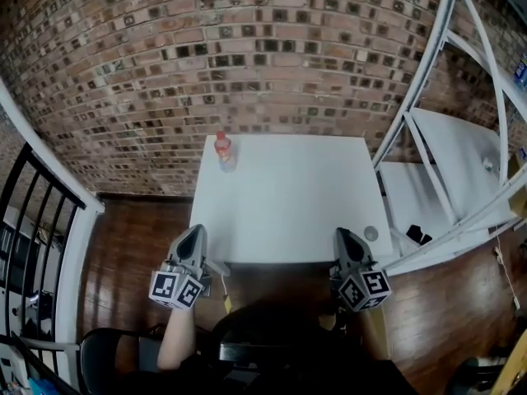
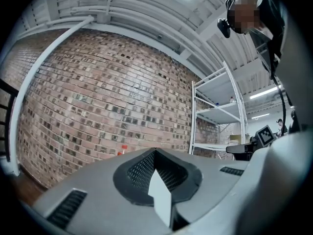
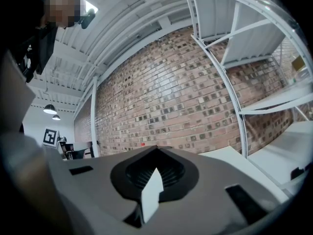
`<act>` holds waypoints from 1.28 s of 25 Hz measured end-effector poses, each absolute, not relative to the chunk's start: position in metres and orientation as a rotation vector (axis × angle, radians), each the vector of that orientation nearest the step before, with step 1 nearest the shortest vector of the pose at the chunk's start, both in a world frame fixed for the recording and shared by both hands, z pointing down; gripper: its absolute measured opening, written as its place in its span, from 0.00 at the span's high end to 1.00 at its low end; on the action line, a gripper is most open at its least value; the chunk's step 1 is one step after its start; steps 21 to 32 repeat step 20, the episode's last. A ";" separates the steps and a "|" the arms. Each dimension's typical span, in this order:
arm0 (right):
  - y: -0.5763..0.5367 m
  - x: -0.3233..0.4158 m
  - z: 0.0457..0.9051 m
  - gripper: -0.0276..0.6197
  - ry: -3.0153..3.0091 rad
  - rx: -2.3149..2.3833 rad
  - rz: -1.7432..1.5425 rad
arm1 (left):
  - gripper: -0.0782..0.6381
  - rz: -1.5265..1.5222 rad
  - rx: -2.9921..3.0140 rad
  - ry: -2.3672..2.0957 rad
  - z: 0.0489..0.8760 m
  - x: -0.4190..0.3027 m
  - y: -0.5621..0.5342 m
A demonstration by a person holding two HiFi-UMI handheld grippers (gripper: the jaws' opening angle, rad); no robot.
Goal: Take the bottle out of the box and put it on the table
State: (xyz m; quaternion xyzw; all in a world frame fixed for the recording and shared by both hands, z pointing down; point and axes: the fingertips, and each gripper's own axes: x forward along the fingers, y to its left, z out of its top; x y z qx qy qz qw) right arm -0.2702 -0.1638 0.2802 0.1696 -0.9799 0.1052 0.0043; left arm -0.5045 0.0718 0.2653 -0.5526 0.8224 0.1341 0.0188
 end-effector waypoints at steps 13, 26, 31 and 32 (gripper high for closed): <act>-0.155 -0.276 0.280 0.95 -3.065 0.529 0.265 | 0.90 0.375 -1.711 2.572 0.266 -0.506 0.096; -0.149 -0.271 0.278 0.95 -3.061 0.522 0.245 | 0.90 0.402 -1.684 2.575 0.265 -0.503 0.103; -0.149 -0.271 0.278 0.95 -3.061 0.522 0.245 | 0.90 0.402 -1.684 2.575 0.265 -0.503 0.103; -0.149 -0.271 0.278 0.95 -3.061 0.522 0.245 | 0.90 0.402 -1.684 2.575 0.265 -0.503 0.103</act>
